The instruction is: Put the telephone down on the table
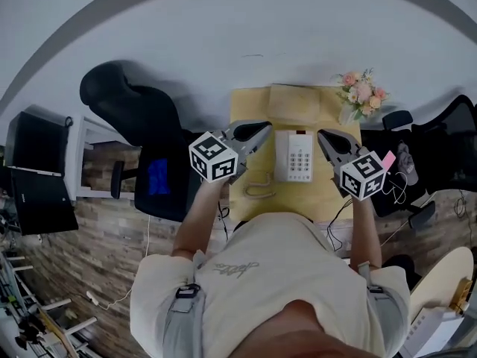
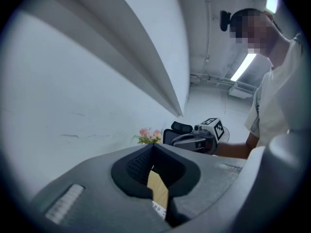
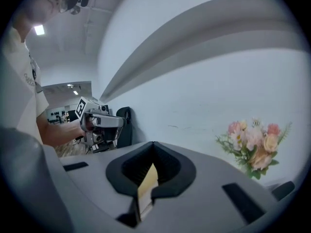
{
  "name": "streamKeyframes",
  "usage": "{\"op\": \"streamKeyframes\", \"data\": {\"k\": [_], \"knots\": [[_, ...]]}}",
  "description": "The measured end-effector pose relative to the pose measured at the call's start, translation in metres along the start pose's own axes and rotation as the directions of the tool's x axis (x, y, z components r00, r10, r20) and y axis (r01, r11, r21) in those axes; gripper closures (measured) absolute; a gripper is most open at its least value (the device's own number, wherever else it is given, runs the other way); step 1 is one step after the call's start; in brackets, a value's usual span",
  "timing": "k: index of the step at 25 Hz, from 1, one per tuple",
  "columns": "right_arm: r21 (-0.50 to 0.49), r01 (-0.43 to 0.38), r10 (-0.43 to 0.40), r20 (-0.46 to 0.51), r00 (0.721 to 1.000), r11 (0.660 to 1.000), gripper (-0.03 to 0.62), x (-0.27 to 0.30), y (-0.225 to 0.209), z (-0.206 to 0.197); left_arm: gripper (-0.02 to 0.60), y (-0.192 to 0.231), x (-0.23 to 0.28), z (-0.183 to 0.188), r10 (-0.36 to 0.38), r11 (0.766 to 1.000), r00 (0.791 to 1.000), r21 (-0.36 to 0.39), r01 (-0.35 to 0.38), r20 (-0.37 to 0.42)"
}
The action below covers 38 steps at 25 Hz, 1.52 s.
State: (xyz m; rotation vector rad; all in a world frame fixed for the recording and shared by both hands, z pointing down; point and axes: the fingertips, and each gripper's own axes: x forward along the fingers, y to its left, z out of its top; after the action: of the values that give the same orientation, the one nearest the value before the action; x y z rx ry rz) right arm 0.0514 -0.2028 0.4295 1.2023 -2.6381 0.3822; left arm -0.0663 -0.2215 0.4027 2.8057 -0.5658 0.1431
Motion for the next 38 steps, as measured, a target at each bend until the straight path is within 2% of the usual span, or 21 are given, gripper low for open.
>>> {"op": "streamKeyframes", "data": {"k": [7,11,23,30,38], "knots": [[-0.097,-0.008,0.019,0.103,0.995,0.995,0.594,-0.003,0.01,0.059,0.565,-0.007,-0.001,0.052,0.034,0.985,0.999,0.166,-0.04,0.039],[-0.15,0.017,0.005,0.147,0.989,0.989,0.594,-0.011,0.009,0.084,0.565,-0.011,-0.005,0.078,0.04,0.975,0.996,0.213,-0.055,0.076],[-0.206,0.051,0.002,0.25,0.968,0.977,0.594,-0.028,0.003,0.137,0.565,-0.011,-0.011,0.122,0.042,0.956,0.991,0.283,-0.077,0.127],[-0.228,0.071,-0.002,0.293,0.956,0.971,0.594,-0.035,0.007,0.162,0.565,-0.011,-0.016,0.148,0.058,0.942,0.982,0.317,-0.114,0.179],[-0.223,0.086,-0.012,0.313,0.95,0.971,0.594,-0.035,0.003,0.168,0.565,0.0,-0.016,0.156,0.106,0.936,0.971,0.307,-0.17,0.215]]}}
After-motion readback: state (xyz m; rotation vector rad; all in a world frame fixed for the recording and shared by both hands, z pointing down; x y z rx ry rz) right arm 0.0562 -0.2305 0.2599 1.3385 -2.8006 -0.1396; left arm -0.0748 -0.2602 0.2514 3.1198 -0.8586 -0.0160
